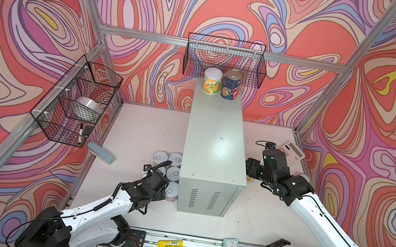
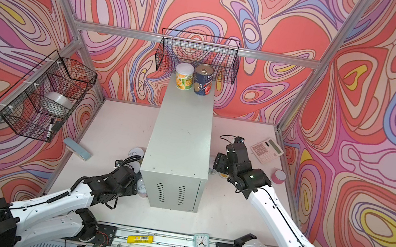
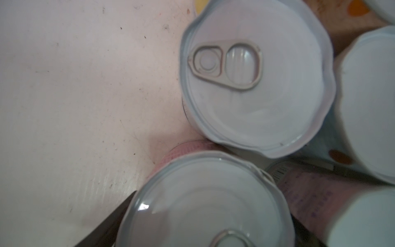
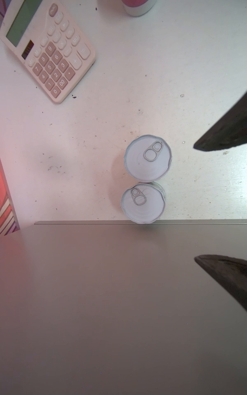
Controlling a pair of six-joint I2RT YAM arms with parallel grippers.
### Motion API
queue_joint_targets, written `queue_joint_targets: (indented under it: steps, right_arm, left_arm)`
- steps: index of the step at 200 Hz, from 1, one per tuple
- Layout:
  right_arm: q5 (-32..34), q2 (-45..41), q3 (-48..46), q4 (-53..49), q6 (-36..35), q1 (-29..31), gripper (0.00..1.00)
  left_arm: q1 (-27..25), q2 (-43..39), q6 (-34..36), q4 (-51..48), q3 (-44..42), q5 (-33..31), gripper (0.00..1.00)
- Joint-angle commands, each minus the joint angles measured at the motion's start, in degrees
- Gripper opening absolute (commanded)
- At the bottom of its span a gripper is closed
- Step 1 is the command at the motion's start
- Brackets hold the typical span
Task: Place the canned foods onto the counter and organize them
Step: 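Lower the left gripper onto the white-lidded cans nearest the robot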
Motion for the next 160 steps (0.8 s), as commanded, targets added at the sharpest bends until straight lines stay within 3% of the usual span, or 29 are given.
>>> queue_joint_targets:
  steps: [1, 39, 69, 101, 118, 160]
  right_arm:
    - [-0.3, 0.3, -1.1, 1.3, -0.5, -0.5, 0.78]
    - [-1.0, 0.4, -1.8, 2.0, -0.4, -0.9, 0.78]
    - [-1.3, 0.1, -1.8, 2.3, -0.6, -1.0, 0.78]
    - [-1.1, -0.2, -1.8, 2.3, -0.8, -1.1, 0.77]
    - [-1.1, -0.5, -1.9, 2.6, -1.0, -1.2, 0.77]
    - [-1.0, -1.1, -1.8, 2.1, -1.1, -1.5, 0.76]
  left_arm:
    - [-0.1, 1.9, -0.7, 2.6, 0.4, -1.5, 0.86]
    - [-0.1, 4.4, -0.7, 3.9, 0.6, -1.2, 0.82]
    - [-0.1, 3.8, -0.8, 2.8, 0.9, -2.2, 0.66]
    - [-0.1, 3.3, 0.2, -0.6, 3.0, -3.2, 0.37]
    - [-0.1, 3.2, 0.6, -3.6, 5.1, -3.9, 0.00]
    - [-0.1, -1.2, 2.5, -9.1, 8.6, -0.7, 0.00]
